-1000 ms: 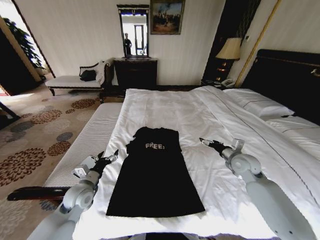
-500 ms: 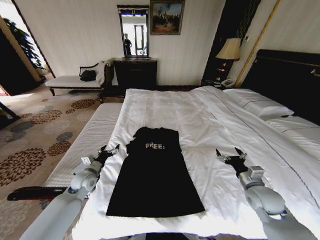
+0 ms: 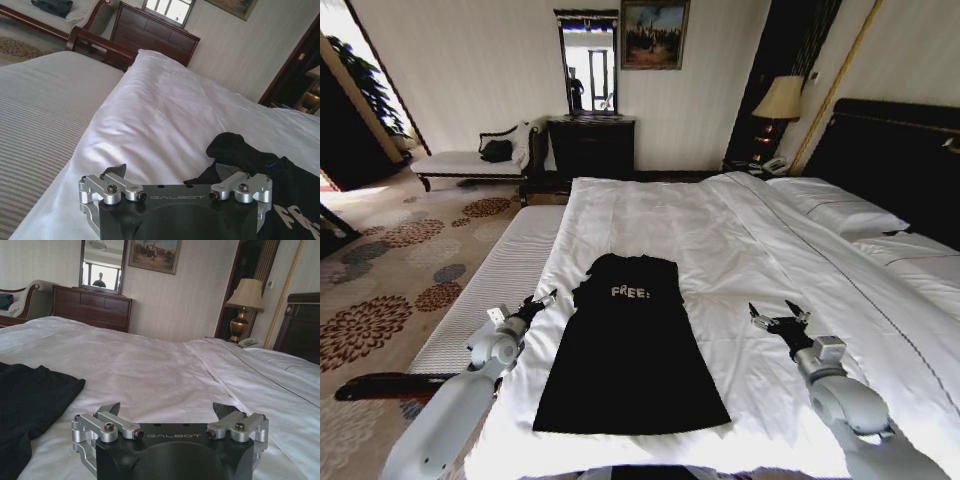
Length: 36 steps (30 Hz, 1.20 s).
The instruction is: Fold the clothes on the bed.
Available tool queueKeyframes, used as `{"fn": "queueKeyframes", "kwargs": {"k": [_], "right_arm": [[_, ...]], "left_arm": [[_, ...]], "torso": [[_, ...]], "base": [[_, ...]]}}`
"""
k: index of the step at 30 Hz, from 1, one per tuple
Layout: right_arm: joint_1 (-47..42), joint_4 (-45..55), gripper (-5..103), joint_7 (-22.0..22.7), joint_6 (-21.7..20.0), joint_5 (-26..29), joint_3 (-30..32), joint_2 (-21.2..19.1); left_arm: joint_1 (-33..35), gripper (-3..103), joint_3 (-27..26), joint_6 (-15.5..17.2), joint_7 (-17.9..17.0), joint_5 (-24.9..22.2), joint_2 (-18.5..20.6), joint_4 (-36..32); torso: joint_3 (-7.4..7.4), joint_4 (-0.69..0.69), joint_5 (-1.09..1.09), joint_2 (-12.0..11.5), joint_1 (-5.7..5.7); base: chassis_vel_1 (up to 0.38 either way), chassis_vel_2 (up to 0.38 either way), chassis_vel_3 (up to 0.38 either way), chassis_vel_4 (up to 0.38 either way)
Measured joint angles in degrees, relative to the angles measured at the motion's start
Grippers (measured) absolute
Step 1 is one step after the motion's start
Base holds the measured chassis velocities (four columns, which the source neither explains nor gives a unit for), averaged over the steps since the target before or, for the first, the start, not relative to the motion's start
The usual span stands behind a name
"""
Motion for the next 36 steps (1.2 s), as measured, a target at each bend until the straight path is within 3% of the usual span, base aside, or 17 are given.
{"fn": "queueKeyframes", "kwargs": {"k": [11,29,36], "right_arm": [[-0.06,-0.98,100,0.15,-0.33,0.47,-0.3,-0.27],[2.05,-4.07,100,0.13,-0.48,2.15,-1.74,-2.3],[1.49,-4.1,100,0.12,-0.52,2.75,-0.92,-2.5]], "left_arm": [[-5.53,101,3.09,1.09,0.1,-3.66,-3.79,6.07],[-13.07,78,8.88,1.07,0.17,-3.07,-7.84,13.64],[-14.28,75,9.64,0.99,0.19,-3.09,-8.7,16.44]], "torso": [[0.0,0.01,0.0,-0.01,0.0],[0.0,0.02,0.0,-0.01,0.0],[0.0,0.01,-0.01,0.0,0.0]], "base": [[0.0,0.0,0.0,0.0],[0.0,0.0,0.0,0.0],[0.0,0.0,0.0,0.0]]}}
